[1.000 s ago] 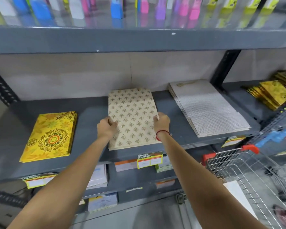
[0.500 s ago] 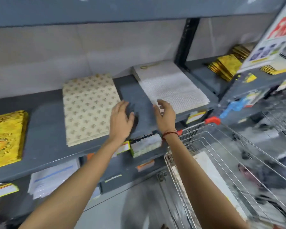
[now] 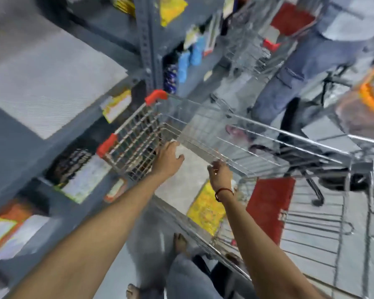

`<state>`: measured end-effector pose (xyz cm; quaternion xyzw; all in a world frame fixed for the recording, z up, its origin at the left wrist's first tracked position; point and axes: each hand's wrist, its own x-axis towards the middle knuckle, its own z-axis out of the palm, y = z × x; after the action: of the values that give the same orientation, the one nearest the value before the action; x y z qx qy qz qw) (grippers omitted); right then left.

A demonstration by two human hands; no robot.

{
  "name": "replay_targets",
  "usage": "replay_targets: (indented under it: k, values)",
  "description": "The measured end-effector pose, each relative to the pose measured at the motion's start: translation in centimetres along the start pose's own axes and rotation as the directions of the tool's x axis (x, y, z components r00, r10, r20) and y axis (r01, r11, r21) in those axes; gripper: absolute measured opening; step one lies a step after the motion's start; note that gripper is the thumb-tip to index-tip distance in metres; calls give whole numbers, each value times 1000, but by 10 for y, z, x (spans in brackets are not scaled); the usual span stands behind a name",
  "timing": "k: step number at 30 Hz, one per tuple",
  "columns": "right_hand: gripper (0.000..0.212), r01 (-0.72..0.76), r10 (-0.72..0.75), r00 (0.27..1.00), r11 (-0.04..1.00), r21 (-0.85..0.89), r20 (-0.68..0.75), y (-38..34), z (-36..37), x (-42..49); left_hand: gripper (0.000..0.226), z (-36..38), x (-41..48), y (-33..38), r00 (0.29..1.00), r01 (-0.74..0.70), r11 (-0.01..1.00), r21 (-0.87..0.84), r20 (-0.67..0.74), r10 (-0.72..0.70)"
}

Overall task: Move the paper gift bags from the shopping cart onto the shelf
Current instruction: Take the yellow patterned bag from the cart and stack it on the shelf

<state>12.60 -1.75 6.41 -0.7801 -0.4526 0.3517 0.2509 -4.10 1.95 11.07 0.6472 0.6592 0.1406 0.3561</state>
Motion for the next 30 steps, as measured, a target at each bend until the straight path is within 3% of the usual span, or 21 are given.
replay_targets:
  k: [3,6,12,15,17,22,26,30]
  values:
    - [34,-183,187,981,981,-70,51,61,4,9,51,65,27,5,972,20,995,100,233,-43]
    - [41,-336,351,932,931,-144,92,105,17,15,55,117,46,-2,920,60,985,161,374,-117]
    - [35,-654,664,741,747,-118,99,172,46,17,47,204,56,-36,828,172,949,264,484,-285]
    - [36,-699,704,705,710,-83,81,183,57,18,46,231,51,-46,770,279,926,254,518,-373]
    - [38,-714,717,692,697,-68,89,186,63,20,49,242,49,-51,767,353,908,226,485,-419]
    - [41,-728,727,682,685,-23,81,187,67,20,34,243,53,-54,786,340,925,168,490,-378]
    - [48,-701,697,713,710,66,78,175,56,18,32,211,60,-46,799,422,907,13,468,-379]
    - [50,-580,565,814,785,217,133,140,39,21,32,152,69,-38,813,502,838,-213,446,-374]
